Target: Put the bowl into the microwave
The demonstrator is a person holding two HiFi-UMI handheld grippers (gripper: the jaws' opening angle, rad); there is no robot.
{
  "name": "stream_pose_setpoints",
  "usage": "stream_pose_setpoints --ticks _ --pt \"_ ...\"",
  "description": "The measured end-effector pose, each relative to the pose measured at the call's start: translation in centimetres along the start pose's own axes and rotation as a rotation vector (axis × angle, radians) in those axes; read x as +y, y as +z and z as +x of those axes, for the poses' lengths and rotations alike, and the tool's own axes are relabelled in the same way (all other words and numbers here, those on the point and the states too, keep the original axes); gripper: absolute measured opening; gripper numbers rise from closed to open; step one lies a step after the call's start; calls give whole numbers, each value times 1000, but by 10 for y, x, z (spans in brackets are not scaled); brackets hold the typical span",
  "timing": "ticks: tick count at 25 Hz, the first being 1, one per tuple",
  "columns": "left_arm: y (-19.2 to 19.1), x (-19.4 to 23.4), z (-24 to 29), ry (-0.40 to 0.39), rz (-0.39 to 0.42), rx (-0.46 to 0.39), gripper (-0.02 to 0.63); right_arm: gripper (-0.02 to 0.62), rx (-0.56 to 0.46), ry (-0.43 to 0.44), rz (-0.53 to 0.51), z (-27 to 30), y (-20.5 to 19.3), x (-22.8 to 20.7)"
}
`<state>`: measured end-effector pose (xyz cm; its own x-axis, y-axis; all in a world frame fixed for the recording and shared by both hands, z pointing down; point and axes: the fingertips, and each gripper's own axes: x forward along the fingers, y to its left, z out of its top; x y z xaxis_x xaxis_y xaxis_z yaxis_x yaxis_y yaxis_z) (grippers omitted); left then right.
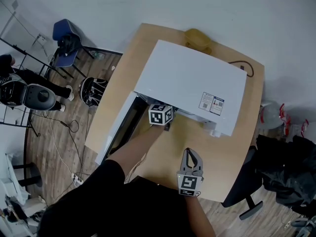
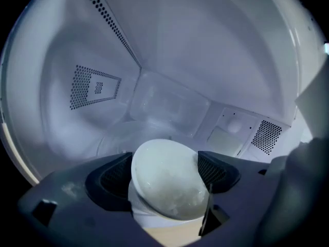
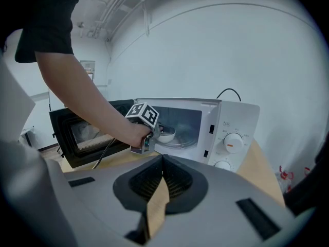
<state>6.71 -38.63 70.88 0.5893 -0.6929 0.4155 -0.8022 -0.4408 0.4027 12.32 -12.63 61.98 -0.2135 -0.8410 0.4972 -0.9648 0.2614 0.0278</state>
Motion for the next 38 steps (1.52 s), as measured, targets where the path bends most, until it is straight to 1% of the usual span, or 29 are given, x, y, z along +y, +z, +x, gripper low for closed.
stream_pose_setpoints --ticks 2,5,7,12,17,21,25,29,32,35,38 --pt "1 -1 0 -8 36 6 367 60 -2 6 0 1 1 1" --pt "1 1 -1 -5 62 3 369 60 -2 10 -2 2 2 2" --pt "-1 1 -4 -9 60 -4 370 60 0 13 -4 2 1 4" --pt "1 -3 -16 -33 20 -44 371 60 -2 18 5 -1 2 6" --pt "1 -4 -30 -40 49 -55 371 60 -6 22 7 -6 3 12" --pt "1 -9 -46 -50 31 -86 372 60 -6 7 41 -14 5 18" --pt "-12 -15 -55 -37 96 -56 372 60 -26 13 72 -22 12 27" --pt "-21 -11 -54 14 154 -18 371 60 -19 16 82 -26 10 31" --pt "-23 -14 -48 10 193 4 371 60 -26 11 79 -27 11 28" --pt "-23 -17 -43 8 200 7 371 60 -21 -5 85 -27 6 20" --pt "-24 -15 -40 27 196 9 370 60 -14 -17 92 -26 4 12"
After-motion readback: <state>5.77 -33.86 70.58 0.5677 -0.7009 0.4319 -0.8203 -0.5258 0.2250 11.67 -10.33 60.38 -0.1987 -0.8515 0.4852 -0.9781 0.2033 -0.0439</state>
